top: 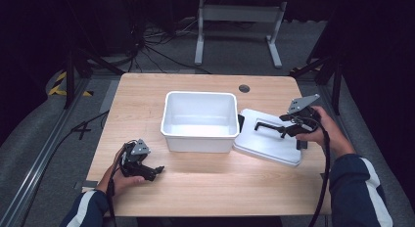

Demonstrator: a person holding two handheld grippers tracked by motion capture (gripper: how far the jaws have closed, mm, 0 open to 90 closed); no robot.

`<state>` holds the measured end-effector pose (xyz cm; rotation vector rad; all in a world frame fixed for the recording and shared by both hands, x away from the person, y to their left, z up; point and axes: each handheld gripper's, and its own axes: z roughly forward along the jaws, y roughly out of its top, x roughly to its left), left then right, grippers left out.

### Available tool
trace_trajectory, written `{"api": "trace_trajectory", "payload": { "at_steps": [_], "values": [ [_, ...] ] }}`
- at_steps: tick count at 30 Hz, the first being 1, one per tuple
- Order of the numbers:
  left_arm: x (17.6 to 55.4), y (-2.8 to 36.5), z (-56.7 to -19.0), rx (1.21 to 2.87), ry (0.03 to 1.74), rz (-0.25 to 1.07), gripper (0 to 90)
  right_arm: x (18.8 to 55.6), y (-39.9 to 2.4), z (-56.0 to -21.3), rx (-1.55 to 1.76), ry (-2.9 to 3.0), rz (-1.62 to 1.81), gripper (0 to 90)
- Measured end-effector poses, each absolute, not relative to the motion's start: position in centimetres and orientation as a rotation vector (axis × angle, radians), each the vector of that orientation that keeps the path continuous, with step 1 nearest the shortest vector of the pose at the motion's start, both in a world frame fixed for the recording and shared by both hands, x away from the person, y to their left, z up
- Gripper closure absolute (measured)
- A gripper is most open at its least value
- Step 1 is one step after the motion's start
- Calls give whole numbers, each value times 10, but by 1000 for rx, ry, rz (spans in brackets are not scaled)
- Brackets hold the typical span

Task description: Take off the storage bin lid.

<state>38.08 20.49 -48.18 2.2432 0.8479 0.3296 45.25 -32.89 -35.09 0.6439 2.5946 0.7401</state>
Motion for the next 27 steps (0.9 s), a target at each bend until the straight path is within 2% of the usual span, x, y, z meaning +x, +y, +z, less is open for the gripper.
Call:
{"api": "trace_trajectory", "payload": {
  "at_steps": [7,18,27],
  "values": [
    [381,205,-482,2243,848,330,20,442,-331,-350,725,2501,759,335],
    [381,205,-482,2243,848,330,20,423,-334,-349,751,2427,769,277],
    [381,205,-482,2243,848,330,21,409,-339,-352,773,2409,768,273]
  ]
}}
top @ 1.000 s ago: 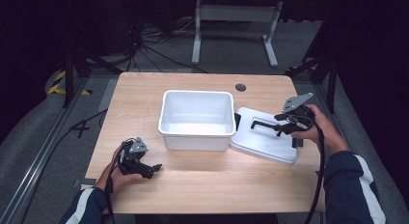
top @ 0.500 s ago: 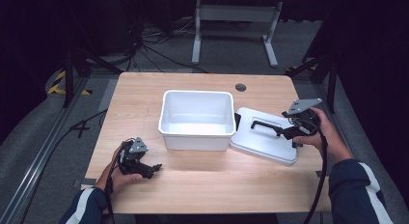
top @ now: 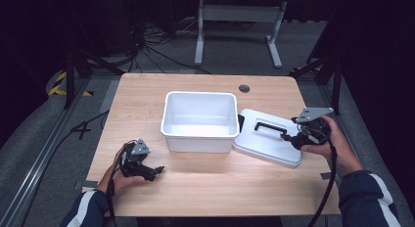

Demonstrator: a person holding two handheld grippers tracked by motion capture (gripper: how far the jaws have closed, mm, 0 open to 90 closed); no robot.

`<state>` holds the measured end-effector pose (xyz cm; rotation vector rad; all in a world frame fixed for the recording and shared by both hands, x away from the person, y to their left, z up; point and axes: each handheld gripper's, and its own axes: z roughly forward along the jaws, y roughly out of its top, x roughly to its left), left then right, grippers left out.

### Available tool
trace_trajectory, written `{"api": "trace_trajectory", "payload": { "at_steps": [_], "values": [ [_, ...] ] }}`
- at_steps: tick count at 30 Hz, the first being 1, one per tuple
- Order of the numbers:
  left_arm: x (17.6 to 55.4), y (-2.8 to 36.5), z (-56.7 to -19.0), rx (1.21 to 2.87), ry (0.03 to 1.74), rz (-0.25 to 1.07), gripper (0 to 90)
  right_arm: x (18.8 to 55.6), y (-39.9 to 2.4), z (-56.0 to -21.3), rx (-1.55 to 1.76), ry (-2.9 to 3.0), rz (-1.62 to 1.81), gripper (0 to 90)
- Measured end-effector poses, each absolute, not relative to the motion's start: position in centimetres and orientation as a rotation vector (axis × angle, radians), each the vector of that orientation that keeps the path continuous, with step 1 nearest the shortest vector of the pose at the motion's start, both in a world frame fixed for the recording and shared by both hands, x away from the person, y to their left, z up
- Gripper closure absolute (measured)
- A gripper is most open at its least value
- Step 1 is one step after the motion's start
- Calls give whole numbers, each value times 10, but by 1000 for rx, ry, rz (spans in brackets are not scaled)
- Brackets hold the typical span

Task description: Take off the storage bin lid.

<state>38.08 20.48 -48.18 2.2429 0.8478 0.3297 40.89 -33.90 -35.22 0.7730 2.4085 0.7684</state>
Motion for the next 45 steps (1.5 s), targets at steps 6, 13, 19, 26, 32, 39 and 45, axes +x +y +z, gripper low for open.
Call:
{"api": "trace_trajectory", "payload": {
  "at_steps": [6,13,19,26,32,39,45],
  "values": [
    [381,205,-482,2243,848,329,21,398,-344,-356,783,2391,778,271],
    [381,205,-482,2243,848,330,21,384,-351,-361,791,2364,767,270],
    [381,205,-482,2243,848,330,21,375,-355,-368,794,2357,757,272],
    [381,205,-482,2242,849,329,21,363,-358,-379,774,2356,759,275],
    [381,205,-482,2243,848,330,21,354,-363,-392,781,2365,767,275],
    [381,205,-482,2243,848,330,21,343,-371,-408,805,2377,796,275],
    [381,205,-482,2243,848,330,20,336,-375,-425,824,2394,804,274]
  ]
}}
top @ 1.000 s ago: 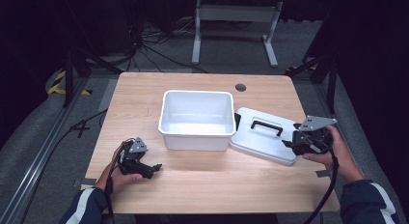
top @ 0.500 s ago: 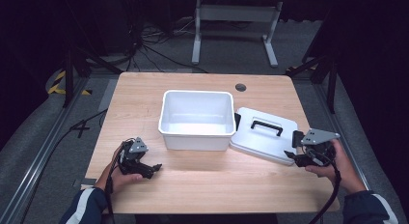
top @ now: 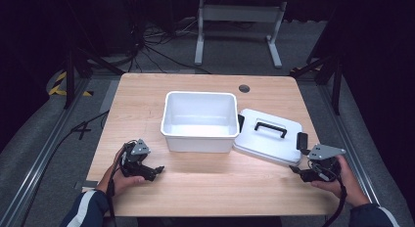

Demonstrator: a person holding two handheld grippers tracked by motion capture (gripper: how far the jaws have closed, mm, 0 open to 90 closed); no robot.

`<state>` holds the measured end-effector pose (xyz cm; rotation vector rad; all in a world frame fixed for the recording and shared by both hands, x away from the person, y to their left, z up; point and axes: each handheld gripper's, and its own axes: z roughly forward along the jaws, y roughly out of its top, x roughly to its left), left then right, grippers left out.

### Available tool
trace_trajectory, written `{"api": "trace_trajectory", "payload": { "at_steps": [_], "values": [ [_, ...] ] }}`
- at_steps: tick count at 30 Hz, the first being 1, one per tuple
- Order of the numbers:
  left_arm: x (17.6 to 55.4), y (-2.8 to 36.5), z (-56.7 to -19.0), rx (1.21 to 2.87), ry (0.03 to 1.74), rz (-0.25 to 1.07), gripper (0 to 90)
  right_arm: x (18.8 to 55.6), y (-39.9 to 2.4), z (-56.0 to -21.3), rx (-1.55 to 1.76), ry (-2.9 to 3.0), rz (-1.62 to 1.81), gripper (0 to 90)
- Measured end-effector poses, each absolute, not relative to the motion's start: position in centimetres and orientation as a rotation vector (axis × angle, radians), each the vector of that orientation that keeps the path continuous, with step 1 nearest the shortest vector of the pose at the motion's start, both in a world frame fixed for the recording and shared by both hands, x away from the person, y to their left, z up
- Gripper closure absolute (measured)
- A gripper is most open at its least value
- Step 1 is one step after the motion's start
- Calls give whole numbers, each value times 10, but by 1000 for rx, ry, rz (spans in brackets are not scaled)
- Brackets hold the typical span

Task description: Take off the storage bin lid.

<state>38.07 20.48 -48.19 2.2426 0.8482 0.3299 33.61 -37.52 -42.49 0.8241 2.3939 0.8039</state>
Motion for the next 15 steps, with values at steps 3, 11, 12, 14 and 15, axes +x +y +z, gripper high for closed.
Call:
{"api": "trace_trajectory", "payload": {
  "at_steps": [3,11,12,14,15],
  "values": [
    [381,205,-482,2244,847,330,20,334,-377,-432,835,2396,790,274],
    [381,205,-482,2244,847,329,20,327,-384,-448,877,2406,799,269],
    [381,205,-482,2243,848,330,20,327,-385,-450,885,2411,799,265],
    [381,205,-482,2243,848,330,20,325,-388,-454,900,2402,815,267],
    [381,205,-482,2243,848,330,21,324,-390,-455,920,2401,838,268]
  ]
}}
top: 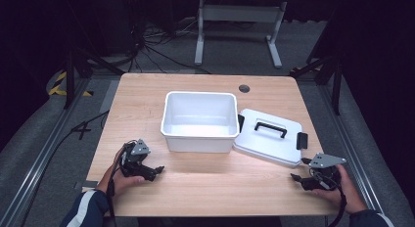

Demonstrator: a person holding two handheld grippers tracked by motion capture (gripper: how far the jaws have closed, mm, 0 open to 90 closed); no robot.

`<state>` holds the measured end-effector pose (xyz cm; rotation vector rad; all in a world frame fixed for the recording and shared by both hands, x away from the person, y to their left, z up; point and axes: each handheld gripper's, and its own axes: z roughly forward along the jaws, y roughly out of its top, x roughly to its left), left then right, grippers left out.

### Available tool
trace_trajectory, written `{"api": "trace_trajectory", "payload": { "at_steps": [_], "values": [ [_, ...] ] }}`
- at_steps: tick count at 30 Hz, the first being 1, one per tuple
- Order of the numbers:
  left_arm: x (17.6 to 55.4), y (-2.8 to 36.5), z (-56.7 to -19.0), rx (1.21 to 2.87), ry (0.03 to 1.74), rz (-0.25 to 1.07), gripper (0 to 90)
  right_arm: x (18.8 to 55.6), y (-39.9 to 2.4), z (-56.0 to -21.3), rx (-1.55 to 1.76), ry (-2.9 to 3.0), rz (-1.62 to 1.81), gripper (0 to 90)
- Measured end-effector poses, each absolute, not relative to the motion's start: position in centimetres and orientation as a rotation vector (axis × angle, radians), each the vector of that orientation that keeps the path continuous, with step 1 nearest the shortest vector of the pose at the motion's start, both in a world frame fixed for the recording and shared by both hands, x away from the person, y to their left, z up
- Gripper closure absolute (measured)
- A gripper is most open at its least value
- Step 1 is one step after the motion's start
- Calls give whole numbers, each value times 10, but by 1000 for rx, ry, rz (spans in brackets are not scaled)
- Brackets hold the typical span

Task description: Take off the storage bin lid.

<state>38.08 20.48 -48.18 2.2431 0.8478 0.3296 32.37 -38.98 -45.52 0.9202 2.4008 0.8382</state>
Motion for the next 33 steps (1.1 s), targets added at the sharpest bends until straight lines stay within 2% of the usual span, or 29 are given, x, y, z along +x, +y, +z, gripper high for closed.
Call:
{"api": "trace_trajectory", "payload": {
  "at_steps": [6,33],
  "values": [
    [381,205,-481,2253,846,319,19,322,-402,-467,1067,2342,1019,226],
    [382,205,-481,2258,841,314,13,320,-403,-468,1076,2331,1019,224]
  ]
}}
